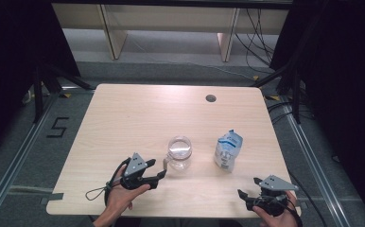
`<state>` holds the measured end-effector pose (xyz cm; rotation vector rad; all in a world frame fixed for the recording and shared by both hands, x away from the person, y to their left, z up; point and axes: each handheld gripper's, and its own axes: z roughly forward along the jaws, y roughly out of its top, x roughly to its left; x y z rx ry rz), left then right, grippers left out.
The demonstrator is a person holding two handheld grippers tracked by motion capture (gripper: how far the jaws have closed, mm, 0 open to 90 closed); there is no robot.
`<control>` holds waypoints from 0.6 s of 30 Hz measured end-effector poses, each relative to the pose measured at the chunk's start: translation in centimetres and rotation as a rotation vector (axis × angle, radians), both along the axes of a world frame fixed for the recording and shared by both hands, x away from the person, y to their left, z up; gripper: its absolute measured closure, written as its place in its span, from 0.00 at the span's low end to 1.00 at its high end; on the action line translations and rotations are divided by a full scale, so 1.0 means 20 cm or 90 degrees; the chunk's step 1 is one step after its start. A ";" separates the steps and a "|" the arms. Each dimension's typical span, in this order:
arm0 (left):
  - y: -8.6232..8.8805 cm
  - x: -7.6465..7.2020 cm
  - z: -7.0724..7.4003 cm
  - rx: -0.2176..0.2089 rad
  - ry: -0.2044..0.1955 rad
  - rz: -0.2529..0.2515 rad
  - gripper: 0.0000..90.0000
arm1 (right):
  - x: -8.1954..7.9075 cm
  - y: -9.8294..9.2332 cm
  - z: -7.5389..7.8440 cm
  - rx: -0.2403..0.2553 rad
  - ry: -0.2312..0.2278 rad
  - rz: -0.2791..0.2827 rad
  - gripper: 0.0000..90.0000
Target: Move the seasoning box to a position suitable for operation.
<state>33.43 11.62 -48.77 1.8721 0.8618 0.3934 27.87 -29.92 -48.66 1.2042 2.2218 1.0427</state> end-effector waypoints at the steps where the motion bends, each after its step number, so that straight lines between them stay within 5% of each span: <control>1: -0.02 0.01 0.00 0.010 -0.011 -0.007 0.47 | 0.00 0.00 0.00 -0.001 -0.002 0.004 0.27; 18: -0.09 0.10 0.01 0.037 -0.041 -0.021 0.65 | 0.00 0.01 0.00 0.008 0.004 0.008 0.28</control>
